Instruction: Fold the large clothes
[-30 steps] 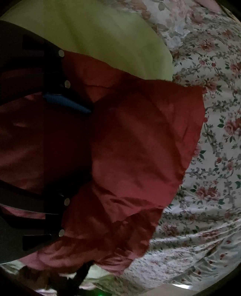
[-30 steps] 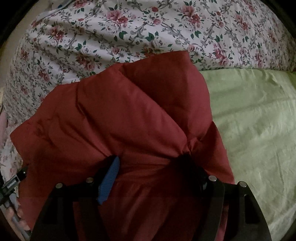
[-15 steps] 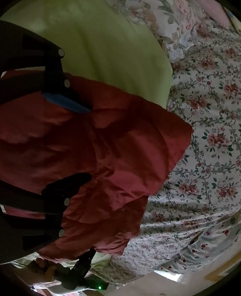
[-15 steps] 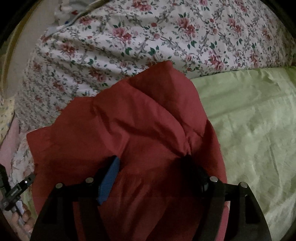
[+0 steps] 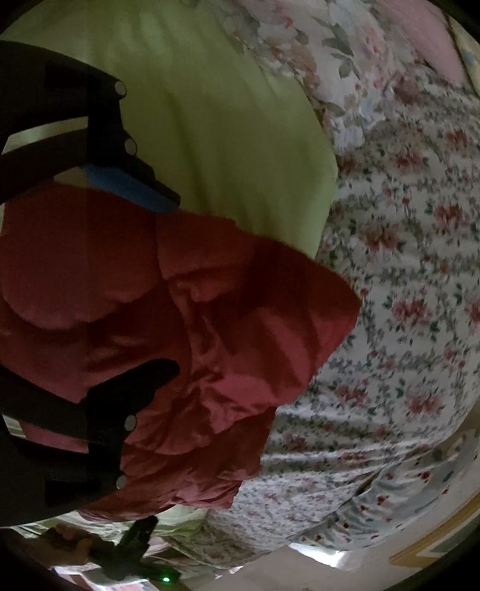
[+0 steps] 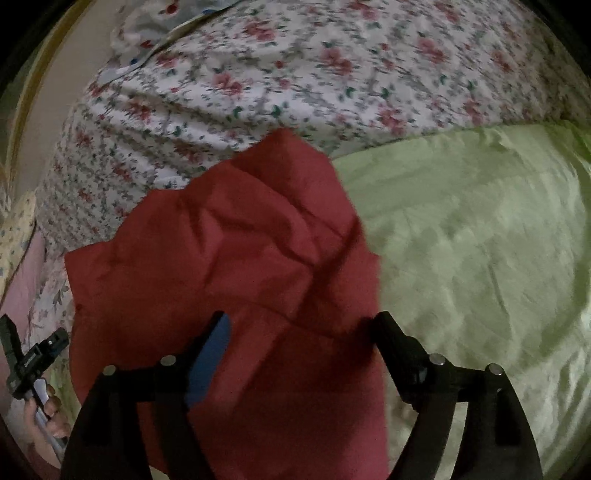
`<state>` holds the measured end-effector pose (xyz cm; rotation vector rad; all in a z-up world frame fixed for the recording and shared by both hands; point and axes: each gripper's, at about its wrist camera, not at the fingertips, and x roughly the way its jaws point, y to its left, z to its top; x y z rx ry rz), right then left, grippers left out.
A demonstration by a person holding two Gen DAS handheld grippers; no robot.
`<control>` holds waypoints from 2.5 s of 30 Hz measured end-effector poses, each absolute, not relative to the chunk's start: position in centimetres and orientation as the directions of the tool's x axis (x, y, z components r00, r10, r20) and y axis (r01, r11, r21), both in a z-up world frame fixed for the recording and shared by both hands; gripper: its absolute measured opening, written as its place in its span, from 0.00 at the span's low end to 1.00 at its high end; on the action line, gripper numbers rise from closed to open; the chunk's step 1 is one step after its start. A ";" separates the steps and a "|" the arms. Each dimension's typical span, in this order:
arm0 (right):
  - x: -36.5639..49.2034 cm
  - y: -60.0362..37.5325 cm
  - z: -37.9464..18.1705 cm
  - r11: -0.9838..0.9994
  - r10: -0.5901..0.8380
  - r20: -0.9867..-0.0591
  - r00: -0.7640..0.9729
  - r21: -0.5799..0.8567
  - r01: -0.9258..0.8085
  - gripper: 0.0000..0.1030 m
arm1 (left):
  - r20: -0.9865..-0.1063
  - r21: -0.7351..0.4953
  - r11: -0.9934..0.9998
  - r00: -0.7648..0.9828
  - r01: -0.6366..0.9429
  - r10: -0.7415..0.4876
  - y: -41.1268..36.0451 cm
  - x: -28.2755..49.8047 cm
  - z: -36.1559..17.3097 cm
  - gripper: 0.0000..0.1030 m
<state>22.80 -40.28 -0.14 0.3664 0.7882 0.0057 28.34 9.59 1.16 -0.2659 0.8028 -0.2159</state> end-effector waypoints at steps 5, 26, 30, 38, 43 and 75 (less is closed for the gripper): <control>22.2 -42.6 -1.8 0.916 0.149 -0.712 0.686 0.361 0.175 0.81 | -0.686 -0.404 0.913 0.642 0.052 -0.341 12.0 29.3 -0.5 0.80; 24.7 -41.5 -5.2 0.780 0.421 -0.653 0.629 0.614 0.116 0.88 | -0.656 -0.628 0.774 0.480 0.079 -0.582 10.5 33.1 -6.0 0.78; 24.7 -40.8 -5.0 0.791 0.416 -0.663 0.623 0.601 0.112 0.69 | -0.645 -0.618 0.778 0.491 0.115 -0.585 10.4 32.1 -5.3 0.53; 22.6 -40.0 -2.5 0.805 0.409 -0.668 0.622 0.584 0.098 0.39 | -0.622 -0.589 0.788 0.522 0.178 -0.583 10.4 29.0 -2.2 0.40; 20.0 -39.4 -1.8 0.805 0.418 -0.670 0.614 0.586 0.091 0.37 | -0.625 -0.584 0.791 0.521 0.183 -0.582 11.1 26.2 -1.3 0.40; 7.7 -38.6 -3.0 0.786 0.461 -0.673 0.578 0.612 0.086 0.46 | -0.697 -0.550 0.824 0.468 0.137 -0.543 14.2 14.5 -3.4 0.54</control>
